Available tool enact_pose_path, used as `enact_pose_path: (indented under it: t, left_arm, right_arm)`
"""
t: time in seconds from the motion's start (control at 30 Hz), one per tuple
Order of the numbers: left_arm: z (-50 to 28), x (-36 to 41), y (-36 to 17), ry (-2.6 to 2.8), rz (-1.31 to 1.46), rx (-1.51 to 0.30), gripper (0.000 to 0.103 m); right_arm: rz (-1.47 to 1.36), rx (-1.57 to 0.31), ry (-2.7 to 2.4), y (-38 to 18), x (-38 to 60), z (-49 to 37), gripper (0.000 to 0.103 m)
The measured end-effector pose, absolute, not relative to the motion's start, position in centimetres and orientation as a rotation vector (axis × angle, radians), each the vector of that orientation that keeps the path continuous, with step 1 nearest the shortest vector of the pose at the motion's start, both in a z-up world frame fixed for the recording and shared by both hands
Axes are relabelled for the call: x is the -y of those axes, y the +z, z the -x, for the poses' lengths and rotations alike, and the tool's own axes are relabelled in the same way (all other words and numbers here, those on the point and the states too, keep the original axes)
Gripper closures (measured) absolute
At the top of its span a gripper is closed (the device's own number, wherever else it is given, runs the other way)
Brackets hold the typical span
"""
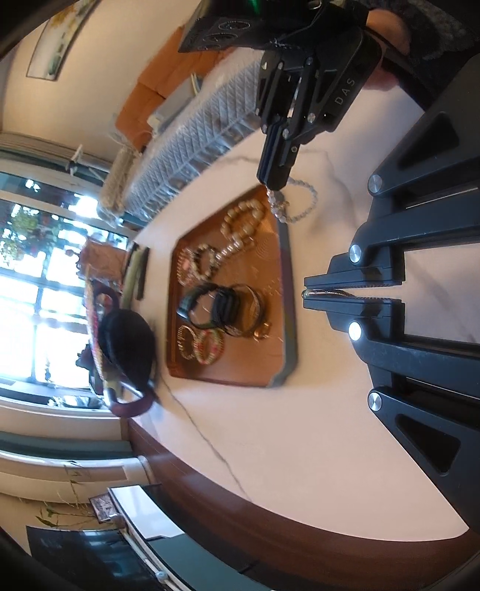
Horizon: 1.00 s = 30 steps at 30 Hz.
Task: Organize jewelry
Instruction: 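Carry the green bracelet into the tray and release it while the right tool releases its bracelet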
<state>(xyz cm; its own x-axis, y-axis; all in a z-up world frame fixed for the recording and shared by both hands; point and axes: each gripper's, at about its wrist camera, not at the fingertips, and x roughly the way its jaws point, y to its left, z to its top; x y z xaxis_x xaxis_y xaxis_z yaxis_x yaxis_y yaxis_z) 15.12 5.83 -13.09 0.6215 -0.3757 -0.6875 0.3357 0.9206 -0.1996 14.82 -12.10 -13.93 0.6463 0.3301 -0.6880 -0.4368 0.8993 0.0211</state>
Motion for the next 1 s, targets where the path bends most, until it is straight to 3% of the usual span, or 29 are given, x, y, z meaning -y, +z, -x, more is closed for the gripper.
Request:
enact_pose_path:
  t: [0.43, 1.0]
  left_arm:
    - [-16.1, -2.9, -8.1, -0.42, 0.017, -0.676, 0.099]
    - [-26.0, -1.2, -5.1, -0.411, 0.022, -0.624, 0.099]
  right_arm:
    - [0.139, -0.592, 0.444, -7.7, 12.9, -15.4, 0.097]
    - [0.146, -0.518, 0.404, -4.3, 13.9, -21.8, 0.097]
